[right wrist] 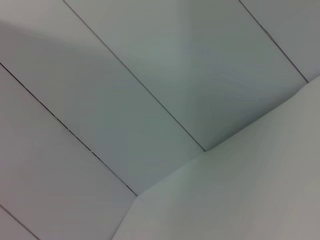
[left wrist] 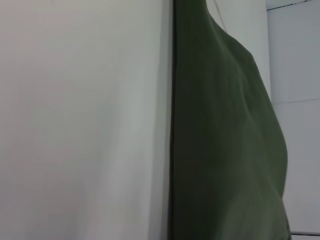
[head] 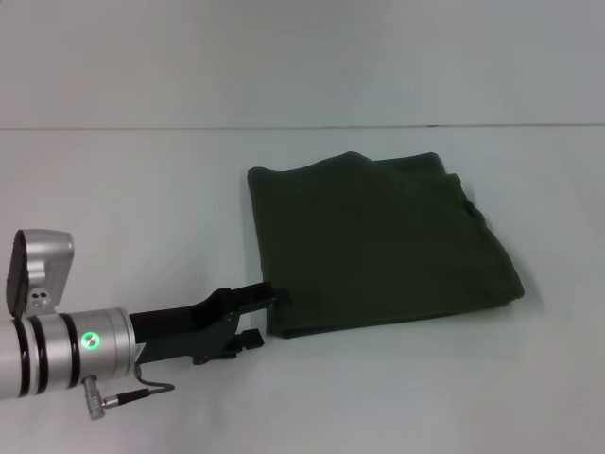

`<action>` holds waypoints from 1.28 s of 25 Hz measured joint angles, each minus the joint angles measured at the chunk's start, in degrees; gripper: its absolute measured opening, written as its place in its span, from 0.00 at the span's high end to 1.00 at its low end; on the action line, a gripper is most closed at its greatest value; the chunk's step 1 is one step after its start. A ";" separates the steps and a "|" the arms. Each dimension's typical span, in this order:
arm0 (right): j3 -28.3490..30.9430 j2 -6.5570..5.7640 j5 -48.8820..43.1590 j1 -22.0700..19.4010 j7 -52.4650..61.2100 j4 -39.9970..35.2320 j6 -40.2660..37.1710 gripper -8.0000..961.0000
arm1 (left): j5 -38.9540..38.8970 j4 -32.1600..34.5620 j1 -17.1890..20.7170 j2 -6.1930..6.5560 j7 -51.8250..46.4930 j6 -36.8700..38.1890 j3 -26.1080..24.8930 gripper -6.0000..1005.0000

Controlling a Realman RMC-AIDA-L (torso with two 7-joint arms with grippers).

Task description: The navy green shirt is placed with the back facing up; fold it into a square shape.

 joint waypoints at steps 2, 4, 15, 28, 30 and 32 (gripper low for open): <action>-0.05 -0.01 -0.08 -0.01 -0.01 0.00 -0.01 0.17 | 0.07 -0.55 -0.42 0.00 0.00 -0.75 0.12 0.10; -0.08 -0.01 -0.10 -0.02 0.00 0.00 -0.01 0.17 | 0.10 -0.79 -0.68 0.00 0.05 -1.20 0.18 0.11; 0.28 -0.04 0.01 -0.02 0.00 0.00 0.23 0.17 | -0.39 -2.45 -3.08 -0.16 0.60 -3.54 1.07 0.23; 0.68 -0.04 0.15 -0.36 0.00 0.25 0.06 0.17 | -0.55 -2.41 -3.12 -0.10 0.42 -3.29 1.12 0.66; 0.69 -0.04 0.15 -0.36 0.00 0.55 0.11 0.17 | -0.57 -2.34 -2.84 -0.05 0.61 -2.87 1.14 0.73; 0.74 -0.07 0.15 -0.37 0.00 0.71 0.15 0.17 | -0.58 -2.08 -2.39 -0.01 0.98 -2.16 1.09 0.81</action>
